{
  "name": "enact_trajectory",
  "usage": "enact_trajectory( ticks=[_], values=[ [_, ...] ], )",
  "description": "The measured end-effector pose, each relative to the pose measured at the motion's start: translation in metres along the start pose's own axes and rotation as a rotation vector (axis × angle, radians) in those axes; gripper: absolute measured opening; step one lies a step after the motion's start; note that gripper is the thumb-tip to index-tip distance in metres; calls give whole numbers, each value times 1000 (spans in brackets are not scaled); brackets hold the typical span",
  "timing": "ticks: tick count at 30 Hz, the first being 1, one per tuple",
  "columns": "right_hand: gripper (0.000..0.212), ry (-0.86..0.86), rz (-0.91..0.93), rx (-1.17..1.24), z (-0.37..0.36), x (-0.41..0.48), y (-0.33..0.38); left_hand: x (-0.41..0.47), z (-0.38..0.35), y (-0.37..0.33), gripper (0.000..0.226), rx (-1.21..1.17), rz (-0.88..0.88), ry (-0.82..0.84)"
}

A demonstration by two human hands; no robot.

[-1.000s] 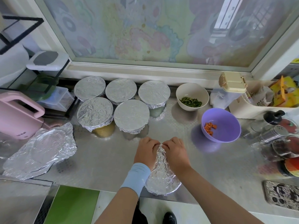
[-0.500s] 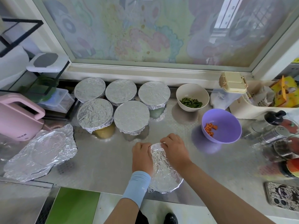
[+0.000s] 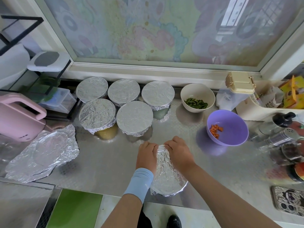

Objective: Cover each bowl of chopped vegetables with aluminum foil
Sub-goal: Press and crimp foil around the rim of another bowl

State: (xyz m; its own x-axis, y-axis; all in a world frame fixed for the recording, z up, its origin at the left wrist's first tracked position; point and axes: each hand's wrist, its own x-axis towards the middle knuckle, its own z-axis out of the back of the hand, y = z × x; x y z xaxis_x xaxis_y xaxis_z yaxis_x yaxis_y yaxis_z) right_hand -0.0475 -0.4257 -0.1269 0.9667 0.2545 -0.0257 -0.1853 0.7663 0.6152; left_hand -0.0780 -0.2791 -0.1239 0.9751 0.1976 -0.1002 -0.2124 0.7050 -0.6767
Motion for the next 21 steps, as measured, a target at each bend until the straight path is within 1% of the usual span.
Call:
enact_trajectory(
  ticks=[2, 6, 12, 16, 17, 19, 21],
  values=[
    [20, 20, 12, -16, 1, -1, 2, -1, 0, 0, 27, 4, -5, 7],
    [15, -14, 21, -13, 0, -1, 2, -4, -1, 2, 21, -3, -71, -26],
    [15, -22, 34, -42, -3, 1, -2, -2, -3, 3, 26, 11, -4, -32],
    [18, 27, 120, -122, 2, 6, 1, -6, -3, -2, 29, 79, 66, -22],
    [18, 15, 140, -156, 3, 5, 0, -7, -2, -4, 30, 103, 78, -20],
    [18, -68, 134, -186, 4, 1, -1, -7, -1, -8, 29, 135, 66, -38],
    [19, -152, 66, -173, 4, -7, -1, -7, 0, -13, 29, 119, -17, -49]
  ],
)
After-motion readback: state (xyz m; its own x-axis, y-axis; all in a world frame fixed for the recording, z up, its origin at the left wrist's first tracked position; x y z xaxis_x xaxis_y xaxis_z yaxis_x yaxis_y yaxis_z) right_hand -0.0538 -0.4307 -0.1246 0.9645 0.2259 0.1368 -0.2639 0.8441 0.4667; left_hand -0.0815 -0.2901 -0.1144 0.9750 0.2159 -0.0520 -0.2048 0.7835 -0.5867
